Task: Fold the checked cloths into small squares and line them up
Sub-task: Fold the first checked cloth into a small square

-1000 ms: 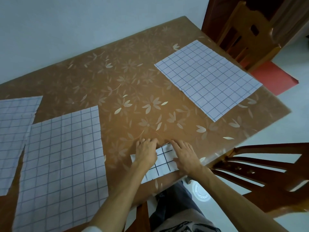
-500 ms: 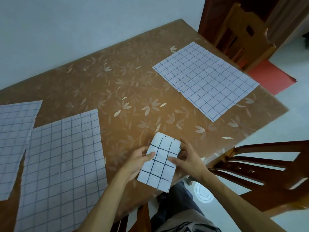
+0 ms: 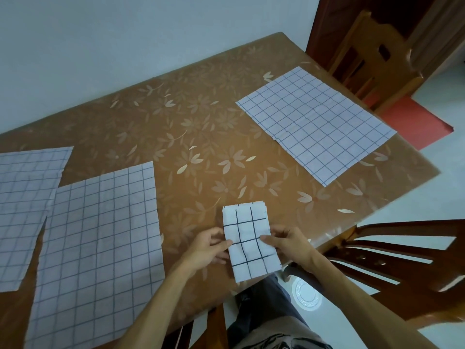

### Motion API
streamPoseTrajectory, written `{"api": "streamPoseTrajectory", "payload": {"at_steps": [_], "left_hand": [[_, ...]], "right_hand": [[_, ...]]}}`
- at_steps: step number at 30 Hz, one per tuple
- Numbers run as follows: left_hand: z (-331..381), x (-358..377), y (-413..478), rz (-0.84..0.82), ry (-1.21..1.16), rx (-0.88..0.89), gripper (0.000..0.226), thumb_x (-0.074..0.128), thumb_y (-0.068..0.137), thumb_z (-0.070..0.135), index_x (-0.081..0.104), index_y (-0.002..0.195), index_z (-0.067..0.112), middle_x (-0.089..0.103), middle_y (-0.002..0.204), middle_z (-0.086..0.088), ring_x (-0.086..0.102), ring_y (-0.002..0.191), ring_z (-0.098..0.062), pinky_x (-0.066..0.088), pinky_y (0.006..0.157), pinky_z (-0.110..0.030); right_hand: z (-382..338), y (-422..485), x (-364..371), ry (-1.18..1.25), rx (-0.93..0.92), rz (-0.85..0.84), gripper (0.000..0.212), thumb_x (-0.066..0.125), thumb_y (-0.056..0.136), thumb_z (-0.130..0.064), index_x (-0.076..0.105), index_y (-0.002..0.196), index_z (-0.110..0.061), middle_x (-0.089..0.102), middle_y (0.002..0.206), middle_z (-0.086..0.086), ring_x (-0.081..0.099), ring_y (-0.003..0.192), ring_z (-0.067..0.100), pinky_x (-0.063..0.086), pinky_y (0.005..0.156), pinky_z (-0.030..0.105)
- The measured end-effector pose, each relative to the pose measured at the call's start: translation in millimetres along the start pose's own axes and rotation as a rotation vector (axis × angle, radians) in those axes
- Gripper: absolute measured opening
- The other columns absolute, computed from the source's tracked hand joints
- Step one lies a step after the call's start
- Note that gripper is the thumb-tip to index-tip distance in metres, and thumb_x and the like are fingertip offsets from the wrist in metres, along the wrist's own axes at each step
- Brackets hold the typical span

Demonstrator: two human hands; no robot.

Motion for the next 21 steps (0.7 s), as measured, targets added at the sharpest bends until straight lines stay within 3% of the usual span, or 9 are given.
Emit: {"api": "streamPoseTrajectory", "payload": {"at_steps": [4, 9, 11, 15, 19, 21], "left_hand": [[2.2, -7.0, -2.2, 0.007, -0.036, 0.023, 0.021, 0.068, 0.093, 0.012, 0.064, 0.113, 0.013, 0.077, 0.100, -0.006, 0.075, 0.085, -0.031, 0.061, 0.068, -0.033], [2.5, -6.8, -1.8, 0.044, -0.192, 0.026, 0.016, 0.069, 0.091, 0.009, 0.073, 0.106, 0.012, 0.077, 0.102, -0.009, 0.074, 0.089, -0.029, 0.060, 0.075, -0.033], [2.5, -4.9, -2.6, 0.024, -0.247, 0.012, 0.015, 0.064, 0.093, 0.004, 0.076, 0.099, 0.010, 0.076, 0.103, -0.012, 0.074, 0.091, -0.029, 0.060, 0.076, -0.035], [4.5, -1.8, -3.6, 0.052, -0.225, -0.023, 0.029, 0.050, 0.099, 0.001, 0.077, 0.090, 0.004, 0.077, 0.100, -0.011, 0.074, 0.094, -0.027, 0.060, 0.080, -0.041], [3.6, -1.7, -3.5, 0.086, -0.175, 0.006, 0.011, 0.068, 0.092, 0.010, 0.077, 0.096, 0.007, 0.078, 0.098, -0.005, 0.074, 0.095, -0.022, 0.060, 0.085, -0.042], [-0.6, -2.1, -0.1, 0.127, -0.095, 0.058, 0.010, 0.076, 0.085, 0.008, 0.078, 0.094, 0.011, 0.078, 0.098, -0.003, 0.073, 0.095, -0.018, 0.061, 0.082, -0.042]], "right_hand": [[3.1, 0.4, -4.4, 0.042, 0.003, -0.005, 0.018, 0.063, 0.094, -0.014, 0.073, 0.108, -0.014, 0.076, 0.101, 0.005, 0.073, 0.092, 0.024, 0.059, 0.082, 0.038], [8.2, 4.6, -7.4, 0.088, -0.005, 0.005, 0.022, 0.057, 0.096, -0.005, 0.074, 0.108, -0.011, 0.076, 0.102, 0.008, 0.072, 0.094, 0.027, 0.058, 0.079, 0.035], [8.7, 5.9, -7.5, 0.095, -0.003, 0.032, 0.024, 0.053, 0.097, -0.004, 0.075, 0.103, -0.010, 0.076, 0.099, 0.009, 0.072, 0.093, 0.028, 0.058, 0.084, 0.039], [4.5, 5.3, -6.9, 0.072, 0.004, 0.033, 0.037, 0.041, 0.099, -0.004, 0.077, 0.092, -0.006, 0.076, 0.099, 0.006, 0.071, 0.095, 0.024, 0.058, 0.082, 0.033], [6.1, 7.6, -7.1, 0.134, 0.035, 0.029, 0.023, 0.057, 0.094, -0.020, 0.079, 0.093, -0.012, 0.076, 0.100, 0.005, 0.071, 0.097, 0.023, 0.055, 0.090, 0.037], [6.2, 10.5, -7.2, 0.017, -0.021, 0.060, 0.013, 0.066, 0.091, -0.023, 0.077, 0.097, -0.020, 0.075, 0.102, 0.000, 0.071, 0.097, 0.018, 0.056, 0.089, 0.033]]}}
Point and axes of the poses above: each hand's wrist, its own y-axis towards the middle knuckle, its own x-axis out of the palm, z = x × y, the point moved 2 cm from there along y, towards the middle knuckle
